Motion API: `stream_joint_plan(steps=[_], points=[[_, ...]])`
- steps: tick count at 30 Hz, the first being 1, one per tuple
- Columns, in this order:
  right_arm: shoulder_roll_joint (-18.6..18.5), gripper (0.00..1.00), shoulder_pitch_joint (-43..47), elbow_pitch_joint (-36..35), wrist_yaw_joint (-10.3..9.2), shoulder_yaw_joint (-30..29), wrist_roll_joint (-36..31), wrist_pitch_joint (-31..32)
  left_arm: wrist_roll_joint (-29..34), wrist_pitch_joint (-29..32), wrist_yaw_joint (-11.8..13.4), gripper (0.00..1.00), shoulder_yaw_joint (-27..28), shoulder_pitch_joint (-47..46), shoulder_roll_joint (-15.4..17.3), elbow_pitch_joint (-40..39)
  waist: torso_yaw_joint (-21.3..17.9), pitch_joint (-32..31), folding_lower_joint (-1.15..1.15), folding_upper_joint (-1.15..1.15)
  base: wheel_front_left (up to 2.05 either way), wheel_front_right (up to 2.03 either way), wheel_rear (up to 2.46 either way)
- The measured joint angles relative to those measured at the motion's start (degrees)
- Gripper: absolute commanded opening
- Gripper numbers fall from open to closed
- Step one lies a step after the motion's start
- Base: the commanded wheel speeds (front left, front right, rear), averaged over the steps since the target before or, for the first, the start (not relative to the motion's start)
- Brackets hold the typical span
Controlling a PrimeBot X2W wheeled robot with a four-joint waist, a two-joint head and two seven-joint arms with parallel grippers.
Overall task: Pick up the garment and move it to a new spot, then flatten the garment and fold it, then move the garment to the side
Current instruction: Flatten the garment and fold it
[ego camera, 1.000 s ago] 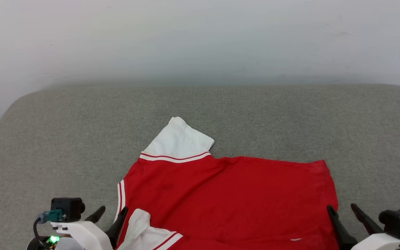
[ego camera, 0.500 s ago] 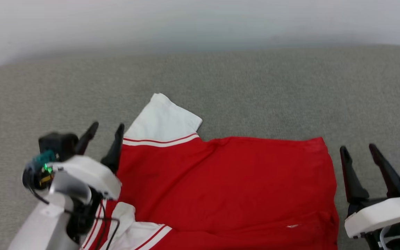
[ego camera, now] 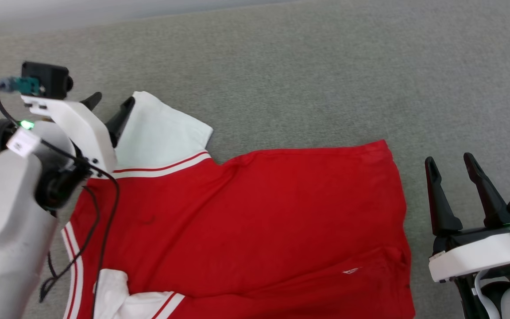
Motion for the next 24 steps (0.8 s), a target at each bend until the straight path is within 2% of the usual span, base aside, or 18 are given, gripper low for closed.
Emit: stream_joint_plan(steps=[5, 8, 18, 19, 20, 21, 24], points=[[0.15, 1.00, -0.57, 1.65, 0.00, 0.37, 1.41, -1.20, -5.59, 13.85, -1.14, 1.00, -1.78, -5.34, 3.16, 4.82, -2.79, 1.51, 0.00, 0.00, 0.00, 0.00, 0.00], [0.18, 1.00, -0.65, 2.83, -0.01, 0.77, 2.35, -1.98, -8.20, 20.14, -1.42, 1.00, -3.00, -7.27, 4.57, 6.36, -4.25, 2.21, -0.01, 0.00, 0.00, 0.00, 0.00], [0.22, 1.00, -1.51, 6.93, 0.00, 2.30, 5.59, -4.03, -11.12, 29.53, -1.48, 1.00, -6.64, -11.09, 6.98, 11.49, -8.10, 4.67, -0.01, 0.00, 0.00, 0.00, 0.00], [0.22, 1.00, -1.66, 7.23, -0.01, 2.32, 5.75, -4.24, -11.84, 30.86, -1.48, 0.47, -6.78, -11.48, 6.99, 12.22, -8.40, 4.82, -0.01, 0.00, 0.00, 0.00, 0.00], [0.21, 1.00, -1.76, 7.53, 0.00, 2.25, 5.94, -4.30, -12.26, 31.89, -1.49, 0.04, -6.98, -11.91, 7.08, 12.66, -8.66, 4.92, -0.01, 0.00, 0.00, 0.00, 0.00], [0.22, 1.00, -1.78, 7.97, -0.01, 2.34, 6.17, -4.28, -12.49, 32.62, -1.49, 0.00, -7.09, -12.02, 7.11, 13.13, -8.90, 4.98, -0.02, 0.00, 0.00, 0.00, 0.00], [0.22, 1.00, -1.86, 8.92, -0.01, 2.49, 7.58, -3.93, -13.04, 33.25, -1.48, 0.00, -7.21, -12.07, 7.16, 14.14, -9.39, 4.92, -0.03, 0.00, 0.00, 0.00, 0.00]])
